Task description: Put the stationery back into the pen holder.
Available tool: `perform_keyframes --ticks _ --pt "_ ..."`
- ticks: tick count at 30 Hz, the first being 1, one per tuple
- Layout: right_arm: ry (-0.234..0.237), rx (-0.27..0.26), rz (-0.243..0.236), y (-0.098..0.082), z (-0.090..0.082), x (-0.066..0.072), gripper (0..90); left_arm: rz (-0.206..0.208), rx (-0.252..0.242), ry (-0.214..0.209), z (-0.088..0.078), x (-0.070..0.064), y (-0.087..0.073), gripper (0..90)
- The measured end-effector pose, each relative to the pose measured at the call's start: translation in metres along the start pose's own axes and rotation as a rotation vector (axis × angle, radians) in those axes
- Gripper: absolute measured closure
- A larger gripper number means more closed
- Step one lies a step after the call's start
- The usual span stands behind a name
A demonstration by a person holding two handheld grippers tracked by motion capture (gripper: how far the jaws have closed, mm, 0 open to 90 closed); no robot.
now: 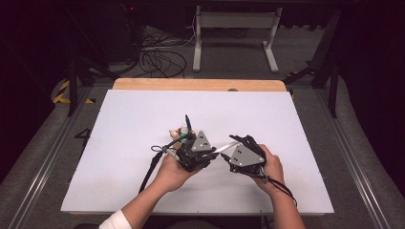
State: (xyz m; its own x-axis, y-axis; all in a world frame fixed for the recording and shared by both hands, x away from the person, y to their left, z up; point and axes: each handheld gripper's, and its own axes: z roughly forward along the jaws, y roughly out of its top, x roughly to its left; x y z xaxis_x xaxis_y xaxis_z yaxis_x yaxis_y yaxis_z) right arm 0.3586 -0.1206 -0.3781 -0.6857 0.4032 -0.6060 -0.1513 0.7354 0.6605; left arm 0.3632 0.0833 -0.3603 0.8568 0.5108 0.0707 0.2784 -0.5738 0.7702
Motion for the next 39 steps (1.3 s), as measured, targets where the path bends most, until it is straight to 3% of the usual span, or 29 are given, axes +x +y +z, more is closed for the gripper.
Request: perform_keyframes --ticks 8,13,14,18,21,22,28,33,34,39 --pt "-0.011 0.039 -0.084 0.001 0.005 0.008 47.5 -0.001 -0.001 -0.004 -0.001 0.001 0.0 77.9" --pt "-0.047 0.054 -0.14 0.002 0.007 0.012 55.2 -0.005 0.008 -0.014 0.0 0.001 -0.001 77.8" --pt "-0.005 0.069 -0.174 0.002 0.006 0.013 57.5 -0.007 0.009 -0.017 0.0 0.002 -0.001 77.8" --pt "-0.038 0.075 -0.245 0.002 0.009 0.019 68.7 -0.015 0.007 -0.026 0.002 0.002 -0.002 77.5" --pt "-0.004 0.104 -0.32 0.001 0.011 0.022 75.8 -0.019 0.0 -0.016 0.001 0.003 -0.004 75.7" --pt "0.005 0.111 -0.324 0.0 0.013 0.023 78.5 -0.03 -0.003 -0.014 0.0 0.004 -0.005 73.7" --pt "0.037 0.114 -0.284 0.0 0.017 0.025 78.8 -0.051 -0.021 0.009 -0.002 0.007 -0.014 57.8" --pt "0.044 0.075 -0.165 -0.003 0.017 0.019 78.8 -0.059 -0.027 0.023 -0.007 0.013 -0.021 49.9" --pt "0.028 0.057 -0.12 -0.003 0.018 0.019 78.8 -0.06 -0.033 0.024 -0.009 0.014 -0.022 48.5" --pt "0.027 0.03 -0.024 -0.004 0.018 0.015 78.8 -0.044 -0.062 0.039 -0.016 0.016 -0.027 42.8"
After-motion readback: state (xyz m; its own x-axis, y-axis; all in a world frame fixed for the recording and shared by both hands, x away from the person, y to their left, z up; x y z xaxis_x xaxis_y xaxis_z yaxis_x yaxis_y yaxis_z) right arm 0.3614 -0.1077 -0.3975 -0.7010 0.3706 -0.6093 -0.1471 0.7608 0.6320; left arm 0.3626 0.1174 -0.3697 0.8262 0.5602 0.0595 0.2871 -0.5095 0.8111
